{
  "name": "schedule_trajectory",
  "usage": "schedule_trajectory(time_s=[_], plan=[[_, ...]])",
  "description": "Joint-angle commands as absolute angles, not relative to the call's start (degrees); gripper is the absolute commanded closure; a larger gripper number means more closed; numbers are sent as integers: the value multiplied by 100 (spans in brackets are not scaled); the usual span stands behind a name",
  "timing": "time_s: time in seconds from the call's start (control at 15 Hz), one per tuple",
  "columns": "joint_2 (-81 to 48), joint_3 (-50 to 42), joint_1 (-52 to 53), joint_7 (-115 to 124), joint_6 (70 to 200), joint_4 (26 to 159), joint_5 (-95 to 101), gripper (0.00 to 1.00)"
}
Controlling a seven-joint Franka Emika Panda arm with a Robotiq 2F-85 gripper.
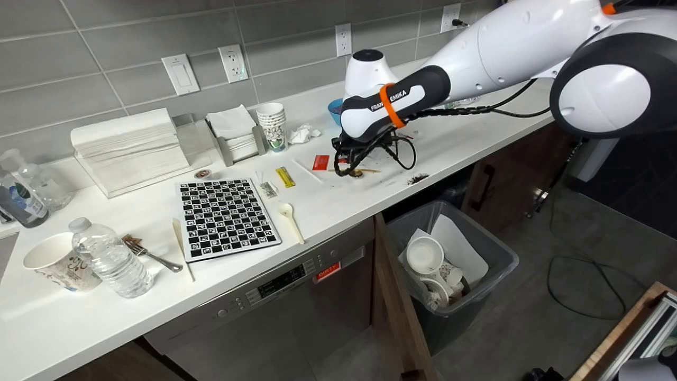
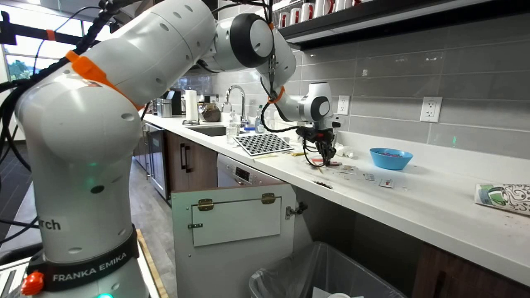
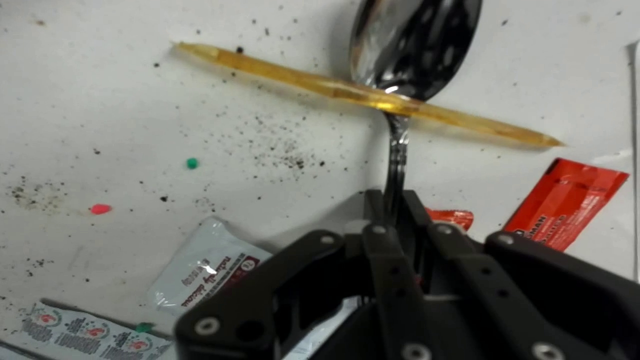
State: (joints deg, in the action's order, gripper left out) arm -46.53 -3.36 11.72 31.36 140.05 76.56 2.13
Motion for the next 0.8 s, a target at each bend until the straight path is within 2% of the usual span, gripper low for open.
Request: schedule_trajectory(time_s=[0.0,0.73], plan=[[-4528,-351,1221,3068,13910,7735,106,97],[-4118,-451,1374,3142,13962,8226,247,97]])
